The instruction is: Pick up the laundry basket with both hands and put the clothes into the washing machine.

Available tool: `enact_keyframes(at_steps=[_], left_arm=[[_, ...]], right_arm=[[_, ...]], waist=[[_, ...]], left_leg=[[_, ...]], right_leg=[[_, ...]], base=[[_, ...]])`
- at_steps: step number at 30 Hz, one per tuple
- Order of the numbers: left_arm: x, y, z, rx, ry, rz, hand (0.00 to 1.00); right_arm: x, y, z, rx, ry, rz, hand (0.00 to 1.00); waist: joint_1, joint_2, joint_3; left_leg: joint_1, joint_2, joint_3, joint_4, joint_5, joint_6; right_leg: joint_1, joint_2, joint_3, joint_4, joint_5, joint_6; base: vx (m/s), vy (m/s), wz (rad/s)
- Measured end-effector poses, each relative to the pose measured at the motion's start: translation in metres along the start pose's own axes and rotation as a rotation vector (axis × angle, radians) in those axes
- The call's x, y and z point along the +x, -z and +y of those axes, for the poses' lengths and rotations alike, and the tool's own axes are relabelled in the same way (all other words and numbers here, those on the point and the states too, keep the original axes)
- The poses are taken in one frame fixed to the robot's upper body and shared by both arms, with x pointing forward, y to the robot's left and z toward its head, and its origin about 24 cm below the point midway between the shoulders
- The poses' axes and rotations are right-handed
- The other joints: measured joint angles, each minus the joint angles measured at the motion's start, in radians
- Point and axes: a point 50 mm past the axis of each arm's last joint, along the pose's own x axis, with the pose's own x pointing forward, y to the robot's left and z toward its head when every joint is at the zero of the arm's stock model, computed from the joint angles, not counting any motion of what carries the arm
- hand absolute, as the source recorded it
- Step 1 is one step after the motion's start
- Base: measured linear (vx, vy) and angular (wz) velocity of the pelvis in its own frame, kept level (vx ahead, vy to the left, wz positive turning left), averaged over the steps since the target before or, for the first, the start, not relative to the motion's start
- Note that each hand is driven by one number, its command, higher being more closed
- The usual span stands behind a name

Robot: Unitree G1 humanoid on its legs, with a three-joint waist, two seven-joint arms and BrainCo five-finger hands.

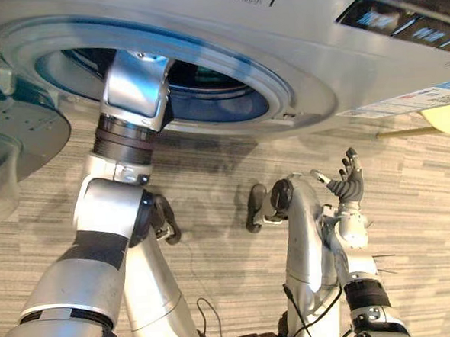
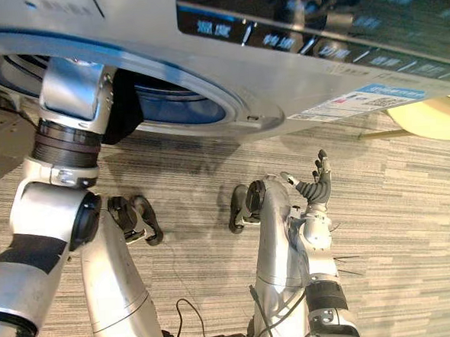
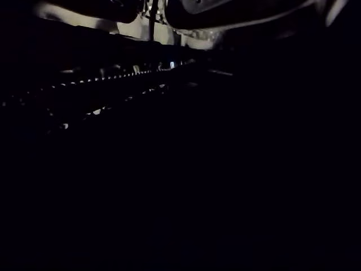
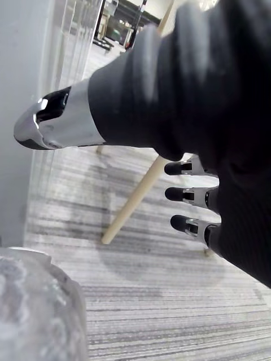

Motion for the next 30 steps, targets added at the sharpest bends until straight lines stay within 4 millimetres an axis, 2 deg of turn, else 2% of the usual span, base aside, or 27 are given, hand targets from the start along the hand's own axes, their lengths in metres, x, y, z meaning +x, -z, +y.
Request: enact_keyframes(at_steps=[5, 10, 12, 14, 17, 20, 22, 24, 26, 27, 29, 30], left_arm=[[0.002, 0.009, -0.004, 0.156, 0.056, -0.014, 0.00], [-0.002, 0.017, -0.020, 0.353, 0.250, -0.050, 0.00], [-0.007, 0.020, -0.031, 0.523, 0.365, -0.114, 0.00], [-0.008, 0.023, -0.032, 0.575, 0.393, -0.119, 0.00], [-0.010, 0.028, -0.033, 0.613, 0.410, -0.092, 0.00], [-0.016, 0.028, -0.040, 0.583, 0.415, -0.083, 0.00], [-0.025, 0.032, -0.035, 0.542, 0.381, -0.062, 0.00], [-0.042, 0.042, -0.027, 0.476, 0.343, -0.010, 0.00], [-0.078, 0.060, -0.019, 0.381, 0.313, 0.102, 0.00], [-0.089, 0.065, -0.016, 0.363, 0.308, 0.136, 0.00], [-0.135, 0.086, -0.010, 0.287, 0.306, 0.305, 0.00], [-0.166, 0.098, -0.006, 0.245, 0.304, 0.422, 0.00]], right_arm=[[0.002, -0.002, -0.003, -0.002, 0.003, -0.009, 0.00], [0.004, -0.001, -0.009, -0.020, 0.002, -0.008, 0.00], [0.006, 0.001, -0.012, -0.022, -0.014, 0.000, 0.00], [0.006, 0.001, -0.010, -0.022, -0.029, 0.001, 0.00], [0.009, 0.005, -0.005, -0.025, -0.045, 0.019, 0.00], [0.009, 0.013, -0.010, -0.033, -0.028, 0.053, 0.00], [0.008, 0.018, -0.009, -0.041, -0.028, 0.080, 0.00], [0.006, 0.024, -0.009, -0.042, -0.024, 0.113, 0.00], [0.004, 0.034, -0.011, -0.054, -0.012, 0.166, 0.00], [0.004, 0.037, -0.012, -0.057, -0.009, 0.183, 0.00], [0.003, 0.046, -0.015, -0.081, 0.002, 0.238, 0.00], [0.003, 0.050, -0.019, -0.105, 0.005, 0.261, 0.00]], waist=[[0.002, 0.000, 0.000], [0.012, 0.000, 0.000], [0.026, 0.001, 0.000], [0.028, 0.001, 0.000], [0.030, 0.001, 0.000], [0.055, 0.002, -0.001], [0.060, 0.003, -0.001], [0.068, 0.004, -0.002], [0.082, 0.005, -0.002], [0.086, 0.005, -0.002], [0.108, 0.010, -0.006], [0.113, 0.018, -0.015]], left_leg=[[-0.012, -0.004, 0.001, 0.000, 0.000, 0.000], [-0.012, -0.020, 0.008, -0.011, 0.001, -0.001], [-0.010, -0.022, 0.012, -0.026, 0.004, -0.003], [-0.008, -0.023, 0.013, -0.029, 0.004, -0.003], [0.010, -0.024, 0.012, -0.042, 0.004, -0.003], [0.045, -0.023, 0.017, -0.064, 0.007, -0.008], [0.068, -0.024, 0.015, -0.079, 0.010, -0.013], [0.096, -0.029, 0.016, -0.102, 0.016, -0.021], [0.134, -0.037, 0.016, -0.130, 0.022, -0.031], [0.144, -0.037, 0.016, -0.137, 0.025, -0.033], [0.171, -0.040, 0.014, -0.161, 0.034, -0.037], [0.180, -0.045, 0.013, -0.175, 0.041, -0.036]], right_leg=[[-0.007, -0.006, -0.006, 0.000, 0.000, 0.000], [-0.007, -0.022, -0.004, -0.004, 0.000, 0.001], [-0.006, -0.025, -0.005, -0.018, 0.001, 0.002], [-0.005, -0.026, -0.005, -0.020, 0.001, 0.002], [0.015, -0.027, -0.010, -0.033, 0.001, 0.002], [0.040, -0.026, -0.008, -0.047, 0.001, 0.002], [0.066, -0.027, -0.015, -0.060, 0.000, 0.002], [0.093, -0.027, -0.019, -0.078, 0.000, 0.001], [0.130, -0.028, -0.025, -0.097, -0.001, -0.001], [0.139, -0.029, -0.028, -0.102, -0.002, -0.002], [0.170, -0.032, -0.038, -0.117, -0.004, -0.007], [0.181, -0.038, -0.044, -0.124, -0.005, -0.008]], base=[[0.05, -0.021, 0.01], [0.04, -0.014, 0.08], [0.06, -0.017, 0.04], [0.07, -0.015, 0.00], [0.07, -0.019, 0.02], [0.05, -0.038, 0.03], [0.04, -0.043, 0.04], [0.04, -0.059, 0.08], [0.03, -0.067, 0.10], [0.03, -0.072, 0.11], [0.02, -0.066, 0.15], [0.03, -0.071, 0.24]])
